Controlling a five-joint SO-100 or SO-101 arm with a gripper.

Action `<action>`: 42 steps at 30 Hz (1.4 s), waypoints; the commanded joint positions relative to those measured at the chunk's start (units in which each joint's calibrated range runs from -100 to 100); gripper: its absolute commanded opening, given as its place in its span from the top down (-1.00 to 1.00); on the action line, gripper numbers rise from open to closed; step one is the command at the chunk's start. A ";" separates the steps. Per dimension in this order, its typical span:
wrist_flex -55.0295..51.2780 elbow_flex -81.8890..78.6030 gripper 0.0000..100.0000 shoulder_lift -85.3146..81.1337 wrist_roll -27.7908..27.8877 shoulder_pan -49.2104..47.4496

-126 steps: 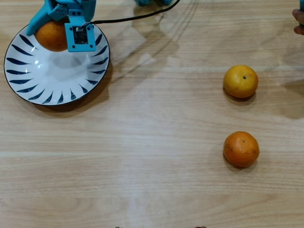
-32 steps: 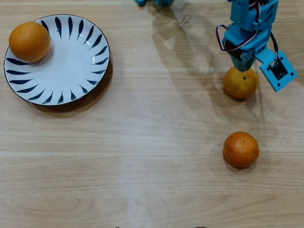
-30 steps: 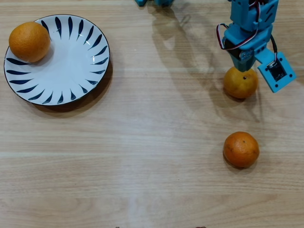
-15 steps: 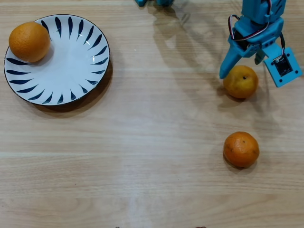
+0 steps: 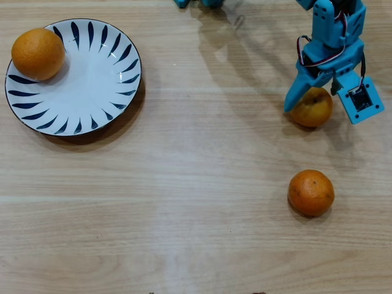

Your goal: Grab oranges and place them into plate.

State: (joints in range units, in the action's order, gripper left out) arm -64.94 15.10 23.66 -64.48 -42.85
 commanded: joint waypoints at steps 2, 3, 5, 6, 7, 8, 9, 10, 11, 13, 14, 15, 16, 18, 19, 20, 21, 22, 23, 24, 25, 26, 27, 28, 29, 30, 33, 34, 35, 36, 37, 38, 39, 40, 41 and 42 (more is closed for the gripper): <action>1.21 -1.38 0.20 -0.41 -0.66 -0.78; 1.64 -2.19 0.20 -0.41 -0.66 -0.78; 5.17 -4.55 0.20 -0.16 -0.66 -0.95; 7.66 -5.72 0.20 0.18 -0.66 -1.03; 10.15 -6.81 0.20 0.60 -0.66 -1.27; 12.30 -7.72 0.20 1.03 -0.66 -1.43; 14.11 -8.26 0.20 1.28 -0.66 -1.59; 15.65 -8.53 0.20 1.62 -0.66 -1.75; 16.51 -8.53 0.20 1.87 -0.66 -1.75; 17.11 -8.44 0.20 2.63 -0.66 -1.99; 17.11 -8.26 0.20 2.97 -0.66 -2.15; 17.11 -8.08 0.20 3.22 -0.66 -2.15; 17.11 -8.08 0.20 3.31 -0.66 -2.15; 17.03 -8.17 0.20 3.48 -0.66 -2.24; 16.86 -8.17 0.20 3.48 -0.66 -2.24; 16.60 -8.17 0.21 3.48 -0.66 -2.24; 16.51 -8.26 0.23 3.39 -0.66 -2.24; 16.51 -8.26 0.28 3.31 -0.66 -2.15; 16.51 -8.44 0.33 3.22 -0.66 -2.07; 16.43 -8.44 0.38 3.14 -0.66 -2.07; 16.43 -8.44 0.42 3.06 -0.66 -2.07; 16.43 -8.53 0.45 2.97 -0.66 -2.07; 16.43 -8.53 0.47 2.89 -0.66 -2.07; 16.43 -8.53 0.48 2.80 -0.66 -2.07; 16.43 -8.53 0.49 2.80 -0.66 -2.07; 16.34 -8.53 0.49 2.80 -0.66 -2.07; 16.34 -8.53 0.49 2.63 -0.45 -2.07; 16.25 -8.53 0.49 2.46 -0.24 -1.91; 16.25 -8.53 0.49 2.21 -0.13 -1.75; 16.17 -8.62 0.48 1.45 0.02 -1.59; 15.48 -8.71 0.48 -0.07 0.70 -1.35; 14.02 -8.80 0.48 -1.93 1.69 -0.54; 12.04 -8.80 0.48 -4.13 2.79 0.51; 9.89 -8.80 0.49 -6.50 4.05 1.55; 7.75 -9.07 0.49 -8.86 5.56 2.93; 5.77 -9.98 0.48 -11.40 7.08 4.70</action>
State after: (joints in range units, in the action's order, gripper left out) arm -54.52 5.27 22.56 -60.93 -42.68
